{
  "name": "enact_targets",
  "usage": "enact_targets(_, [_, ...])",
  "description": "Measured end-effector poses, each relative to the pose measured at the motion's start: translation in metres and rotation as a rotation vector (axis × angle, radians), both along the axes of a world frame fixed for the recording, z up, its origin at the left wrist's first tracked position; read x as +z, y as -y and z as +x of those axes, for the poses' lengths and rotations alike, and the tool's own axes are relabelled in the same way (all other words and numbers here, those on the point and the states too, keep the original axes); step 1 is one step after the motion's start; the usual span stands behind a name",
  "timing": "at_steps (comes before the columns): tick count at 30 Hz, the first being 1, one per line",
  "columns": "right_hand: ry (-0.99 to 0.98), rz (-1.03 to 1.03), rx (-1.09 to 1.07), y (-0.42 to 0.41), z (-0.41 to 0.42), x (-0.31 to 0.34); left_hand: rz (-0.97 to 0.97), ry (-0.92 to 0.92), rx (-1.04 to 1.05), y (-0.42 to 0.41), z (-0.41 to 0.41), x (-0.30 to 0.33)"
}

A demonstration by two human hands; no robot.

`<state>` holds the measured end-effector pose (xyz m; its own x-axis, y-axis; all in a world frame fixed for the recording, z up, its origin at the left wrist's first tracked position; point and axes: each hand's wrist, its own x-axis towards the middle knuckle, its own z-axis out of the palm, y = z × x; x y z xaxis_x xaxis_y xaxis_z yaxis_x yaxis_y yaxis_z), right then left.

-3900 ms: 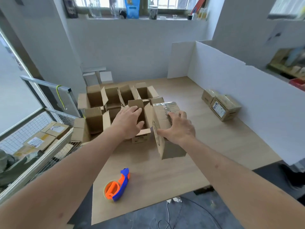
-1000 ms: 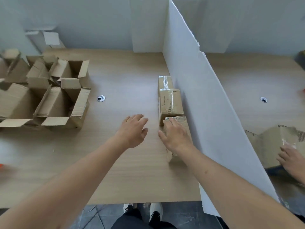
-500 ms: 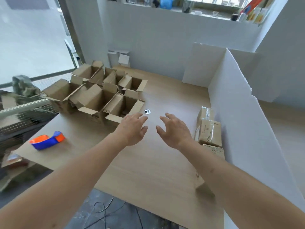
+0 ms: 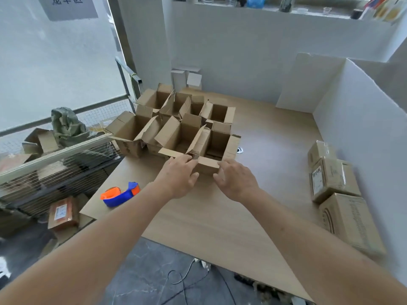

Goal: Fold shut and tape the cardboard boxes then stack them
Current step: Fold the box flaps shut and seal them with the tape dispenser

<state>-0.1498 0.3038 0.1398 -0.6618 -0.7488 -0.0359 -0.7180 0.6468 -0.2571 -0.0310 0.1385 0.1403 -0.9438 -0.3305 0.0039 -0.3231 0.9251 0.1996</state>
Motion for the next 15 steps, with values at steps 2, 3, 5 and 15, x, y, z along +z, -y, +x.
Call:
enact_targets(2, [0.008,0.03,-0.011,0.014,0.009,-0.008,0.014,0.015,-0.006,0.016,0.006,-0.005])
enact_targets(3, [0.006,0.045,-0.012,0.019,0.011,-0.012,0.022,0.023,-0.011,0.023,0.007,-0.007])
enact_targets(5, [0.013,0.061,-0.026,0.029,0.012,-0.02,0.038,0.032,-0.025,0.033,0.006,-0.013])
enact_targets(15, [0.115,0.106,-0.068,0.086,-0.037,-0.074,0.101,0.118,-0.052,0.084,-0.049,-0.064])
